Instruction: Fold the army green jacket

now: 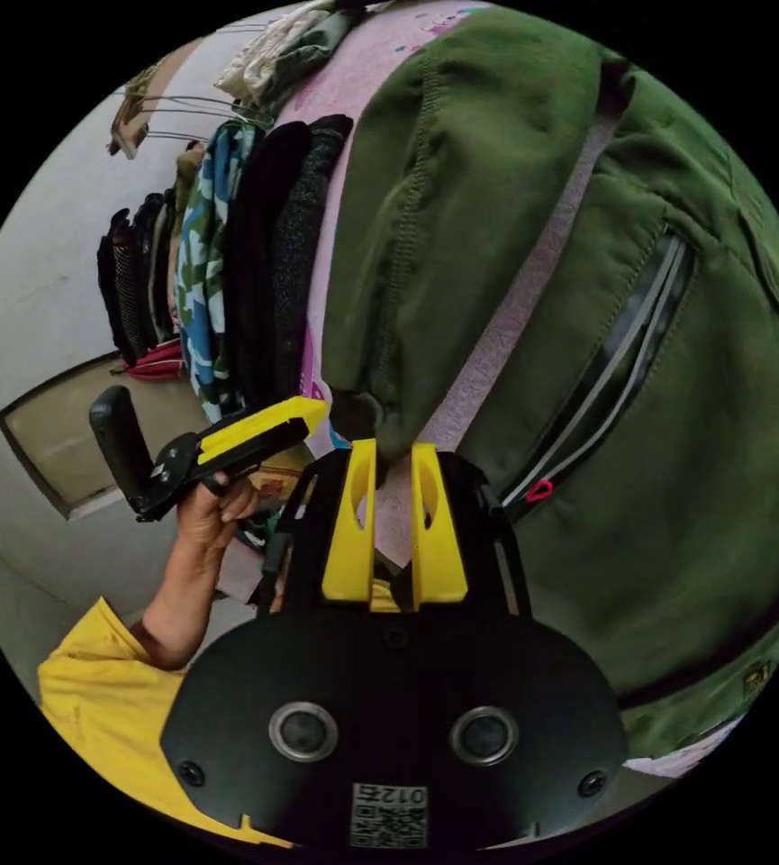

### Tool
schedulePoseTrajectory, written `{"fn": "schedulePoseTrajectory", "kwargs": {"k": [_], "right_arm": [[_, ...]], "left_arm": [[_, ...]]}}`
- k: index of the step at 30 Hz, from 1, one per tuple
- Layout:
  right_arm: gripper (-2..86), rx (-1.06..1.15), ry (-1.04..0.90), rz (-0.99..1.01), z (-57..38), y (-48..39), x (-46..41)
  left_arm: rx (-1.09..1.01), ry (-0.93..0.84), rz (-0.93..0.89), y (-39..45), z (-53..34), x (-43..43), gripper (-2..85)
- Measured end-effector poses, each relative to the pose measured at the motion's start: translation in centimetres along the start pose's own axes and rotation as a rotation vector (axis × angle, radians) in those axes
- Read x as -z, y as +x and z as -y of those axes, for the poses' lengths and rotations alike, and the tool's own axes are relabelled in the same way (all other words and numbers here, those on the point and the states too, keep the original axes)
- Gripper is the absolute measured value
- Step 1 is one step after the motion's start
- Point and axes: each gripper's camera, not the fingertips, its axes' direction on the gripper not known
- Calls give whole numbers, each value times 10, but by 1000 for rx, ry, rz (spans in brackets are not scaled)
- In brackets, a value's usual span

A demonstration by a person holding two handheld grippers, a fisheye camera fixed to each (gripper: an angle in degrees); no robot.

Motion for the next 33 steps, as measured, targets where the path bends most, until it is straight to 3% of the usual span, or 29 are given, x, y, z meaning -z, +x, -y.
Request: {"fn": "schedulePoseTrajectory", "kwargs": {"k": [5,11,19,23,27,29,33], "right_arm": [[34,32,44,133,-16,3,33],[25,75,142,272,-39,-2,92],[15,186,257,290,-70,-7,174],[13,221,312,313,-84,-4,213],[11,252,394,251,-95,-1,256],[12,254,433,235,-100,7,276],[19,231,535,277,-115,39,330]], "left_arm": [[-203,105,-70,31,-39,16,75],[-541,286,86,107,-91,58,128],[-760,510,519,211,-109,106,120],[-905,511,586,255,-94,115,86],[-995,551,769,303,-68,119,36],[-970,535,720,318,-45,130,22],[-847,446,304,339,32,170,7]]}}
